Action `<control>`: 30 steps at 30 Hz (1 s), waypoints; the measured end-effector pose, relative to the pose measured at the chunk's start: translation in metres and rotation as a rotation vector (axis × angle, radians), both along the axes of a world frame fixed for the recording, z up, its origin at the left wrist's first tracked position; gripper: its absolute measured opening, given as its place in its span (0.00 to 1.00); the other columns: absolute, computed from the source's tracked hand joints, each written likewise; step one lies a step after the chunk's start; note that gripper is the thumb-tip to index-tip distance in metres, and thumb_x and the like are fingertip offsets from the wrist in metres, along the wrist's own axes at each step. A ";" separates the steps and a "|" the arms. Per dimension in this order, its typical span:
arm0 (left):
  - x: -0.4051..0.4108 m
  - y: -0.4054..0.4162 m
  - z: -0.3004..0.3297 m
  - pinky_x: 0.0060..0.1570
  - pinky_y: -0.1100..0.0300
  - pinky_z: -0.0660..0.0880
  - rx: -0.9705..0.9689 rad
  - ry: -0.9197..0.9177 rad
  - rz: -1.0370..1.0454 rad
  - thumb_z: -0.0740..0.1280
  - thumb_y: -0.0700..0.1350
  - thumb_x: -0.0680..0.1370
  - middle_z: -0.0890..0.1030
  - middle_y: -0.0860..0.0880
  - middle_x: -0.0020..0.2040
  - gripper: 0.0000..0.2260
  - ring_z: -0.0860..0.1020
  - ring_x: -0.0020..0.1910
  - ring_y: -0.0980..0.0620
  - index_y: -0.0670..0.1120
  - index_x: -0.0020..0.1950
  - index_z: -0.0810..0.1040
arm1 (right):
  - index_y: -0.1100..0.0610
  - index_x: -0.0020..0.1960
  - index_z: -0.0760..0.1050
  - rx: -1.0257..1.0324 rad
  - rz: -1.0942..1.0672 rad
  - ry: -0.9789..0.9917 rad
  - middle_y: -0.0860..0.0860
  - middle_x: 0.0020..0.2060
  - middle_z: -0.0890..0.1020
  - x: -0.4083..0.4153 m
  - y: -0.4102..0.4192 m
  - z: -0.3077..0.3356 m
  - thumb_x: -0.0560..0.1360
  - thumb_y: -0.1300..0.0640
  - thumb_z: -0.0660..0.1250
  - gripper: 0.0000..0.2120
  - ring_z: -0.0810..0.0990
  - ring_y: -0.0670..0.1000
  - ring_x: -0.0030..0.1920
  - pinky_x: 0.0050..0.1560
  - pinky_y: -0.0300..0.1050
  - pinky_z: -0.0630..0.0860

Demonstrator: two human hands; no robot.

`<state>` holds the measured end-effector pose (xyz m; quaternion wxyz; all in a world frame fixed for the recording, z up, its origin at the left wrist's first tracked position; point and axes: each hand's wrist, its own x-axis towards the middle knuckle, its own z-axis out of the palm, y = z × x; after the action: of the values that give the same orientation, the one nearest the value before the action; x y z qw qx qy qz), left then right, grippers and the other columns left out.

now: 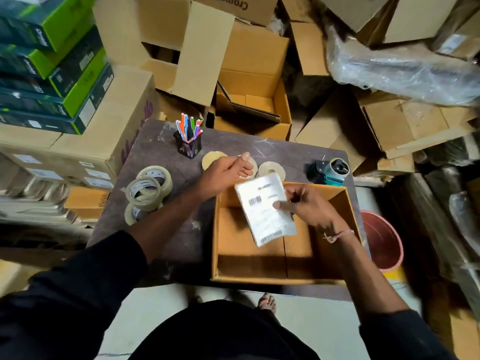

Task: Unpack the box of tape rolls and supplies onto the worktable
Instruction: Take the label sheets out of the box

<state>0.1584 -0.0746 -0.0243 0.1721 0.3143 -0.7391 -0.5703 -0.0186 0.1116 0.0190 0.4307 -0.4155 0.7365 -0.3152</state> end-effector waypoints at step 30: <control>0.073 -0.012 0.035 0.40 0.68 0.73 -0.641 0.129 0.190 0.68 0.41 0.81 0.77 0.54 0.43 0.03 0.76 0.42 0.64 0.41 0.51 0.78 | 0.54 0.61 0.79 -0.540 -0.259 0.530 0.50 0.49 0.83 0.081 -0.071 0.002 0.77 0.47 0.69 0.16 0.80 0.47 0.47 0.43 0.51 0.80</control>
<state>0.2316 -0.0871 0.0106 0.3608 0.2749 -0.8360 -0.3090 0.0620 0.0408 0.0205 0.0577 -0.4844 0.7592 -0.4308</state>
